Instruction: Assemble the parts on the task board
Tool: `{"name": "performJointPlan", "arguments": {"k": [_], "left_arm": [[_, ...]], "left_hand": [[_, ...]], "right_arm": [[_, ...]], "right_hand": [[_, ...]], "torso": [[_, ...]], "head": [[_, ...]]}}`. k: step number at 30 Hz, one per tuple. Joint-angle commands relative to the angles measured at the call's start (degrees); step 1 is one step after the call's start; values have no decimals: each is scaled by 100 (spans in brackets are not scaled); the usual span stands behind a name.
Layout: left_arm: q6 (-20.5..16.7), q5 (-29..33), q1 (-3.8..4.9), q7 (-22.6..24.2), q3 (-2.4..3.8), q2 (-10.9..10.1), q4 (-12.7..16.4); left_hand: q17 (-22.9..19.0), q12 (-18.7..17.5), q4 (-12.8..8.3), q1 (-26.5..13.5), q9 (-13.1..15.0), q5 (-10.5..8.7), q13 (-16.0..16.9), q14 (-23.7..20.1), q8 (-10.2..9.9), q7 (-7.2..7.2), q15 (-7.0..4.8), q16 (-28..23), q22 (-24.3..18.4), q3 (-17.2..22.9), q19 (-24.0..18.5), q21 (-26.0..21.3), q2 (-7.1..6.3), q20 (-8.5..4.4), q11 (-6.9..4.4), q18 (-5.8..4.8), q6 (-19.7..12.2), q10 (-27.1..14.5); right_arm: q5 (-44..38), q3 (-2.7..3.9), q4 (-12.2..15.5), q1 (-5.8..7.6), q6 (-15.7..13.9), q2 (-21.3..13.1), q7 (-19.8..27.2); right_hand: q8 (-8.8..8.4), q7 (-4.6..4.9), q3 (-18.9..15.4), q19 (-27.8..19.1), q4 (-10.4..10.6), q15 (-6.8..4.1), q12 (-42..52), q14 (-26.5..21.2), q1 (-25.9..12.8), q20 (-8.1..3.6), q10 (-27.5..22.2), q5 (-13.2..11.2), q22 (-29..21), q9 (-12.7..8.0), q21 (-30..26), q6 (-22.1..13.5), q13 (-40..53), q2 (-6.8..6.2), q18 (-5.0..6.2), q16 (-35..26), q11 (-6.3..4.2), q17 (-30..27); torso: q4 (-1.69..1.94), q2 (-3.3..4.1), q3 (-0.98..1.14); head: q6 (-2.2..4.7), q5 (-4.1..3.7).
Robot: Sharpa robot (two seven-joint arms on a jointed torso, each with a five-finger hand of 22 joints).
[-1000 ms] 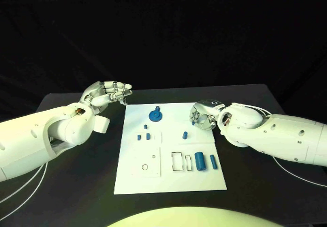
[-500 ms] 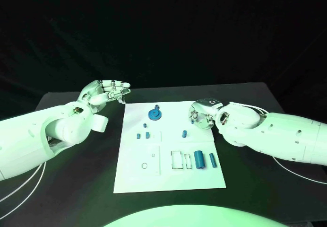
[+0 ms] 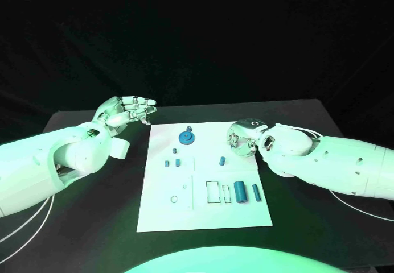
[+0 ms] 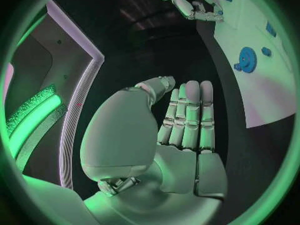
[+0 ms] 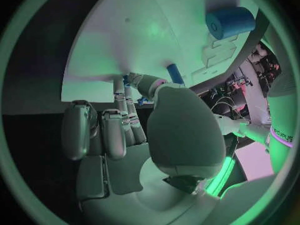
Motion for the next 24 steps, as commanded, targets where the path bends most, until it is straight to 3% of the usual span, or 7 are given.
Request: {"name": "performJointPlan", "arguments": {"k": [1,10,13,17,19,24], "left_arm": [[-6,9,8,31,6,0,12],[-20,2,8,24,6,-7,7],[-22,1,8,21,6,-9,6],[-23,-1,8,17,6,-10,6],[-24,-2,8,14,6,-10,5],[-24,-7,8,13,6,-11,4]], "left_hand": [[-5,29,-45,19,-7,-4,4,-51,-13,10,8,-36,-9,2,45,-21,46,11,3,80,-7,-34],[-8,32,-51,26,-7,-3,4,-54,-14,11,9,-40,-9,3,44,-21,51,11,4,80,-9,-38],[-9,34,-53,30,-8,-2,4,-56,-14,12,10,-42,-9,3,44,-21,54,11,5,80,-10,-41],[-9,34,-53,30,-8,-2,4,-56,-14,12,10,-42,-9,3,44,-21,54,11,5,80,-10,-41],[-9,34,-53,30,-8,-2,4,-56,-14,12,10,-42,-9,3,44,-21,54,11,5,80,-10,-41],[-9,34,-53,30,-8,-2,4,-56,-14,12,10,-42,-9,3,44,-21,54,11,5,80,-10,-41]], "right_arm": [[-9,-55,25,-77,242,37,42],[6,-55,20,-77,251,50,44],[6,-55,11,-77,290,57,33],[-36,-55,-5,-77,319,65,5],[-58,-55,-13,-77,309,68,-10],[-98,-55,-19,-78,230,71,-38]], "right_hand": [[-25,5,0,104,-24,31,-23,297,18,27,-58,15,897,-9,-19,-33,-65,-74,-77,23,4,15],[3,-24,50,107,-44,20,-4,296,-6,32,26,48,903,20,-14,48,-43,-28,-76,26,-21,15],[49,-65,115,119,-92,-11,18,298,35,16,115,35,919,57,18,150,-21,73,-79,31,-61,24],[163,-131,212,153,-247,-78,74,309,180,-37,311,-69,965,151,122,346,25,331,-97,54,-139,67],[188,-146,249,163,-305,-96,79,309,202,-58,371,-88,980,184,151,372,39,396,-103,55,-158,66],[208,-161,274,167,-361,-111,75,308,197,-75,425,-140,989,219,163,391,52,425,-105,51,-176,56]], "torso": [[-1,2,2],[3,-1,-1],[3,-1,-1],[0,-3,-2],[1,-1,-1],[0,-3,1]], "head": [[9,-1],[24,1],[16,-10],[15,-8],[16,-10],[14,-11]]}}
